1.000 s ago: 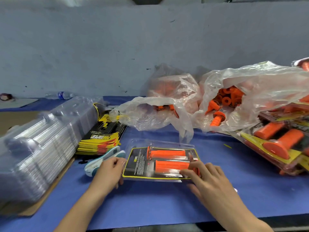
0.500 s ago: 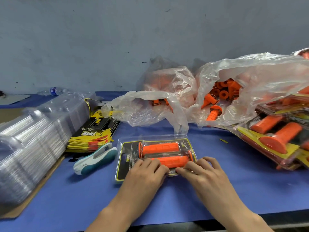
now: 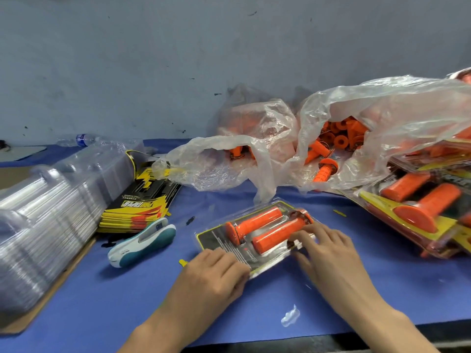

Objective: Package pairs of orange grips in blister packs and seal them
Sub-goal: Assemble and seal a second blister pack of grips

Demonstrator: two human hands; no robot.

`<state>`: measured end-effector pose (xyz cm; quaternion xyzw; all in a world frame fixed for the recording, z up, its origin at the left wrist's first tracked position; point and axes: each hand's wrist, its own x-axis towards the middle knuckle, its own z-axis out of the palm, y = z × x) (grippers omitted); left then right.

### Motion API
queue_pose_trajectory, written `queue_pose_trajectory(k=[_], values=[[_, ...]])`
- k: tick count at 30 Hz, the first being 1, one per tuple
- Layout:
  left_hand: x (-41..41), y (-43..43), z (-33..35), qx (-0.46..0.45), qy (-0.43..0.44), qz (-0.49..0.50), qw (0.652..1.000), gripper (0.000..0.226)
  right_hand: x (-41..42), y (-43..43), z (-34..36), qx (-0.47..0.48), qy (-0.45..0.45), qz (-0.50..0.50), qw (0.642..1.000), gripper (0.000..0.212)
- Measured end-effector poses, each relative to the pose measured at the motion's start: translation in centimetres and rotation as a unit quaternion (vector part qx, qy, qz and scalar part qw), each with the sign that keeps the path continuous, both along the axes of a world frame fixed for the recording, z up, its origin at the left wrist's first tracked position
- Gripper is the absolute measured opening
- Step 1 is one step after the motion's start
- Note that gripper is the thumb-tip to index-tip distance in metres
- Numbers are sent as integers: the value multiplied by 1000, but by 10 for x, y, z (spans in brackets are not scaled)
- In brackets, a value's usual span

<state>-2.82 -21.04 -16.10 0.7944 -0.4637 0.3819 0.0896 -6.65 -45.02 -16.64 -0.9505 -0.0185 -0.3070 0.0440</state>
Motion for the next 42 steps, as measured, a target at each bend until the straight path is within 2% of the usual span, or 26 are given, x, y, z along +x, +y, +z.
queue_pose_trajectory(k=[3,6,10,13,16,17,19,21,22,25,27,28,33,39,42], values=[[-9,-2,-3,-8,-14,-26,1000,23,0,12,4,35,12,28,999,32],[-2,15,-5,11,17,-57,998,10,3,5,7,57,39,57,996,30],[19,45,-3,7,87,-4,996,13,9,-5,7,129,89,115,981,26],[19,46,-5,29,75,16,997,11,20,-8,4,151,111,139,972,21],[14,41,-3,40,55,41,997,12,27,-4,1,195,131,123,964,55],[12,39,-2,40,51,51,997,10,27,0,2,238,117,102,959,58],[10,34,0,47,38,74,995,8,26,13,5,384,82,73,917,42],[6,25,-1,54,24,86,995,16,26,30,6,524,120,74,840,29],[5,21,-3,54,21,86,995,17,26,34,3,551,154,75,817,24],[1,12,-7,49,24,62,997,13,27,32,2,564,214,78,794,17],[4,10,-9,55,29,20,998,10,27,26,6,597,238,87,761,16],[5,11,-9,57,35,-2,998,11,27,23,7,598,244,90,758,18],[17,21,-8,36,55,-39,997,23,30,8,1,541,257,76,797,19],[15,22,-6,26,48,-49,997,21,31,0,12,488,276,55,826,39],[10,16,-2,37,34,-38,998,24,29,-3,20,453,194,-11,870,39]])
